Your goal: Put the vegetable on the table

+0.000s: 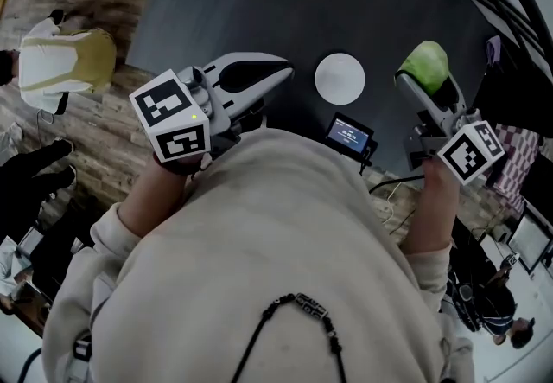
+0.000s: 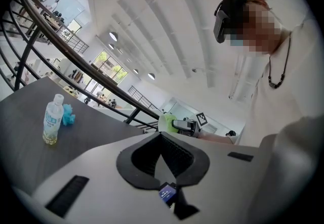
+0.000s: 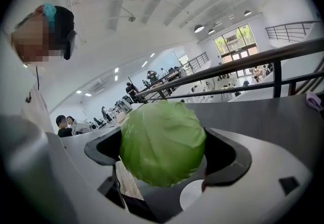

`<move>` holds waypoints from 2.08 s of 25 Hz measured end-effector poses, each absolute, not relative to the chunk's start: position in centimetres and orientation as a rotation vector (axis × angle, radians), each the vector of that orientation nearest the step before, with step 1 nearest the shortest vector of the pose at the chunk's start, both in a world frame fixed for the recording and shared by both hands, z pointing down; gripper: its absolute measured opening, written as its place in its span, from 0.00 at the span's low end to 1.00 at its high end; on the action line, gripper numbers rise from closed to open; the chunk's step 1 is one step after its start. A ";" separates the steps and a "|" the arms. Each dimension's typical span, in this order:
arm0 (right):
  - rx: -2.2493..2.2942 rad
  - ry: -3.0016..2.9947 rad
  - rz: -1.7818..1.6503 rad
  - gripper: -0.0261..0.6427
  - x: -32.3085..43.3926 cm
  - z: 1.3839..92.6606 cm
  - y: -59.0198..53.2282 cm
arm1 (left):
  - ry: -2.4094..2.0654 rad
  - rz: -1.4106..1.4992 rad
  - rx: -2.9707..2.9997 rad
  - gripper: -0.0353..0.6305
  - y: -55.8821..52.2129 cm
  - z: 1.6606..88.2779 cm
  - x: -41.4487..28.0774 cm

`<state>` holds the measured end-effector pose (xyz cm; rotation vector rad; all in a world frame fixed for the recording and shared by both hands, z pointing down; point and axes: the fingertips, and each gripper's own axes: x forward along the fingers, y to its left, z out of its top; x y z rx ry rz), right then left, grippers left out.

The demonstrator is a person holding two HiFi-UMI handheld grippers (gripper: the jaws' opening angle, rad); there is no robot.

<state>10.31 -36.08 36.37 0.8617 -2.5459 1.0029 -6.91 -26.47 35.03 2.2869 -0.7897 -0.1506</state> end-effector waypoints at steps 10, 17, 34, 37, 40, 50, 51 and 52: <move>0.789 -2.443 1.003 0.77 10.0 41.3 -36.3 | -0.836 -0.113 2.234 0.06 -25.8 36.1 -7.4; 0.753 -2.371 1.034 0.77 10.0 45.3 -36.8 | -0.878 -0.115 2.192 0.06 -26.3 36.7 -8.4; 0.664 -2.219 0.996 0.77 8.6 53.0 -34.4 | -0.982 -0.129 2.135 0.06 -23.3 37.4 -11.1; 0.650 -2.194 0.997 0.77 8.7 54.2 -34.2 | -0.995 -0.129 2.126 0.06 -23.1 37.5 -11.2; 0.638 -2.162 0.986 0.77 8.6 55.6 -33.7 | -1.008 -0.131 2.117 0.06 -22.6 37.5 -11.7; 0.534 -2.014 0.930 0.77 9.7 62.7 -31.9 | -1.038 -0.130 2.096 0.06 -21.9 38.2 -12.1; 0.524 -1.992 0.925 0.77 10.0 63.6 -31.7 | -1.041 -0.129 2.091 0.06 -21.8 38.3 -12.1; 0.515 -1.970 0.921 0.77 10.2 64.6 -31.4 | -1.044 -0.129 2.086 0.06 -21.7 38.4 -12.1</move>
